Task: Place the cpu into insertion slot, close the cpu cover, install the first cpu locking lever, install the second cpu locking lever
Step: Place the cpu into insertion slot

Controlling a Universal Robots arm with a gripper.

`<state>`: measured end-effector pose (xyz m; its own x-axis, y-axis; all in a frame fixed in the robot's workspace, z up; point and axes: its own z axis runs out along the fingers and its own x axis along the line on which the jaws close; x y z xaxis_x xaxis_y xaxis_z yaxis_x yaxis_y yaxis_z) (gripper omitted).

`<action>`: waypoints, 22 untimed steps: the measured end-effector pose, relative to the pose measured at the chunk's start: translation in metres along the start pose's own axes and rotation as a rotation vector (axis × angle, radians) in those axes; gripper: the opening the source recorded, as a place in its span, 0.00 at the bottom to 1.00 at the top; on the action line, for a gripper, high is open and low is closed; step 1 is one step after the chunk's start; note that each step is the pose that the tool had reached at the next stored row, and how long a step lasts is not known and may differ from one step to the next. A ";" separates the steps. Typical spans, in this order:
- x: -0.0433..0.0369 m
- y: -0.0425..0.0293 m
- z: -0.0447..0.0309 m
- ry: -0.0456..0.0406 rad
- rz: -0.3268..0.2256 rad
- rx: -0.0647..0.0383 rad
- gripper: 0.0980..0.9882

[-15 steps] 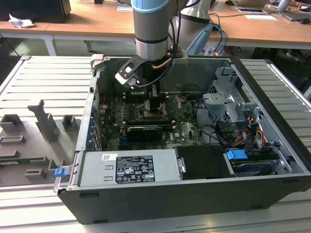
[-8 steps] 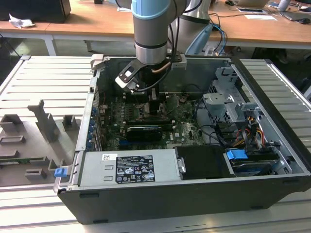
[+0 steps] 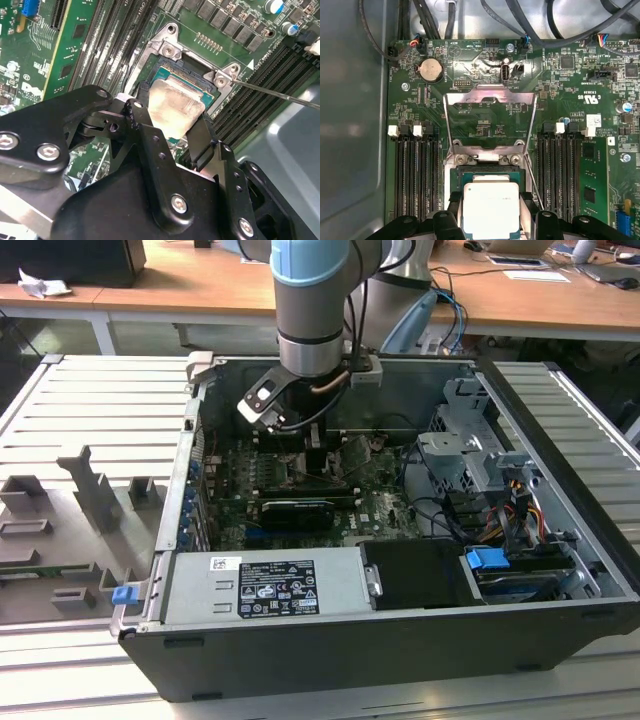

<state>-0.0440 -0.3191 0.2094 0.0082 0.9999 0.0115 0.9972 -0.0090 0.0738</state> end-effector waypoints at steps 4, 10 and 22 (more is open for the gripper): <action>0.0009 -0.0007 0.0053 0.0004 -0.005 0.001 0.50; 0.0027 -0.0013 0.0121 -0.0002 -0.005 0.001 0.50; 0.0027 -0.0007 0.0103 0.0032 -0.005 0.002 0.56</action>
<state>-0.0440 -0.3163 0.1991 0.0032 0.9999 0.0143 0.9974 -0.0043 0.0723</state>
